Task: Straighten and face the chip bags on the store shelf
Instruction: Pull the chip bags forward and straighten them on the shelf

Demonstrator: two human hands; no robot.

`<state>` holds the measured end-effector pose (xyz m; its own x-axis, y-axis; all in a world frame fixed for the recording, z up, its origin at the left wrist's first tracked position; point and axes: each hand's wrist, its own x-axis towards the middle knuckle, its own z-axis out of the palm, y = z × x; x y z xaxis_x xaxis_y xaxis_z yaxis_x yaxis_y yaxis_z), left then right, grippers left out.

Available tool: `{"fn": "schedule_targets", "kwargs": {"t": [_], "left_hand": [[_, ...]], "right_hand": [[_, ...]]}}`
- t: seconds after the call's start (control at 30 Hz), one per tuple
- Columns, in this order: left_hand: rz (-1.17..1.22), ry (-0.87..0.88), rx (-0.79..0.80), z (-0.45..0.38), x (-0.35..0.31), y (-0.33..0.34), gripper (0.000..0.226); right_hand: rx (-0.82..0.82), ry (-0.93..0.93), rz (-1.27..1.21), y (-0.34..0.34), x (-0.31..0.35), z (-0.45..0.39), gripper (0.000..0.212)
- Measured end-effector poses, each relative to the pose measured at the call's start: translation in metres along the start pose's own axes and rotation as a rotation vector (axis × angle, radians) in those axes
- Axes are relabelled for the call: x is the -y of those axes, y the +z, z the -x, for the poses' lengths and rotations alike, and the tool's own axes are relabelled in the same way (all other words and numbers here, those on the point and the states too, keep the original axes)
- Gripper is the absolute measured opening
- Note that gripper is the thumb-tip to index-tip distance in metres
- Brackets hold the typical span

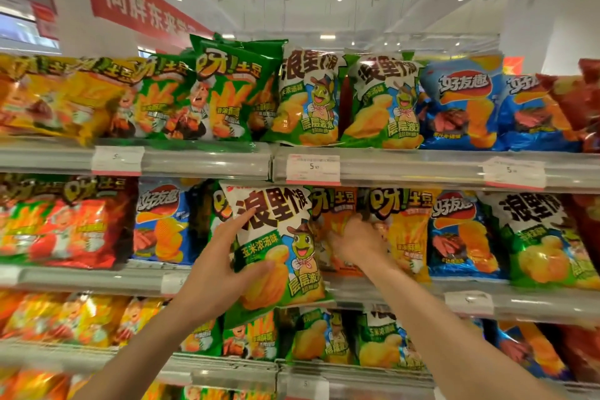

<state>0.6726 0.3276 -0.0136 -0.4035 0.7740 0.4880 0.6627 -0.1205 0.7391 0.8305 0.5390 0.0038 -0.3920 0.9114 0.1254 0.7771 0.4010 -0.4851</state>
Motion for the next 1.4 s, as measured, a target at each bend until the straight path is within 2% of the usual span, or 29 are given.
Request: {"fn": "schedule_targets", "kwargs": {"t": [0.1, 0.2, 0.27, 0.37, 0.5, 0.67, 0.77, 0.9, 1.07, 1.27, 1.4], "left_hand": [[0.011, 0.007, -0.014, 0.0, 0.007, -0.008, 0.083], [0.007, 0.009, -0.015, 0.002, 0.01, -0.014, 0.084], [-0.004, 0.012, -0.007, 0.002, 0.011, -0.017, 0.083], [-0.009, 0.015, -0.003, 0.004, 0.012, -0.02, 0.084], [-0.014, 0.018, -0.003, 0.005, 0.013, -0.023, 0.085], [0.017, 0.002, -0.002, 0.006, 0.015, -0.024, 0.085], [0.029, -0.005, 0.001, 0.006, 0.015, -0.022, 0.085], [0.042, -0.016, 0.019, 0.003, 0.011, -0.014, 0.085], [-0.015, 0.001, 0.038, -0.01, 0.003, 0.005, 0.084], [-0.072, 0.056, 0.106, -0.054, -0.012, 0.045, 0.086], [-0.145, 0.034, 0.089, -0.084, -0.01, 0.069, 0.088]], "right_hand": [[-0.043, 0.05, -0.035, 0.011, 0.003, -0.007, 0.086], [-0.084, 0.066, -0.096, 0.016, 0.006, -0.009, 0.072], [-0.079, 0.074, -0.188, 0.018, 0.008, -0.009, 0.07], [-0.072, 0.072, -0.388, 0.021, 0.013, -0.005, 0.079], [-0.086, 0.02, -0.497, 0.015, 0.014, -0.003, 0.071], [-0.114, -0.035, -0.426, -0.015, 0.007, 0.004, 0.073], [-0.099, -0.091, -0.462, -0.031, -0.009, 0.011, 0.08], [-0.104, -0.087, -0.479, -0.057, -0.033, 0.029, 0.078], [-0.023, -0.086, -0.457, -0.091, -0.075, 0.056, 0.078], [-0.104, -0.086, -0.434, -0.12, -0.13, 0.086, 0.082], [-0.137, -0.064, -0.499, -0.125, -0.148, 0.096, 0.072]]}}
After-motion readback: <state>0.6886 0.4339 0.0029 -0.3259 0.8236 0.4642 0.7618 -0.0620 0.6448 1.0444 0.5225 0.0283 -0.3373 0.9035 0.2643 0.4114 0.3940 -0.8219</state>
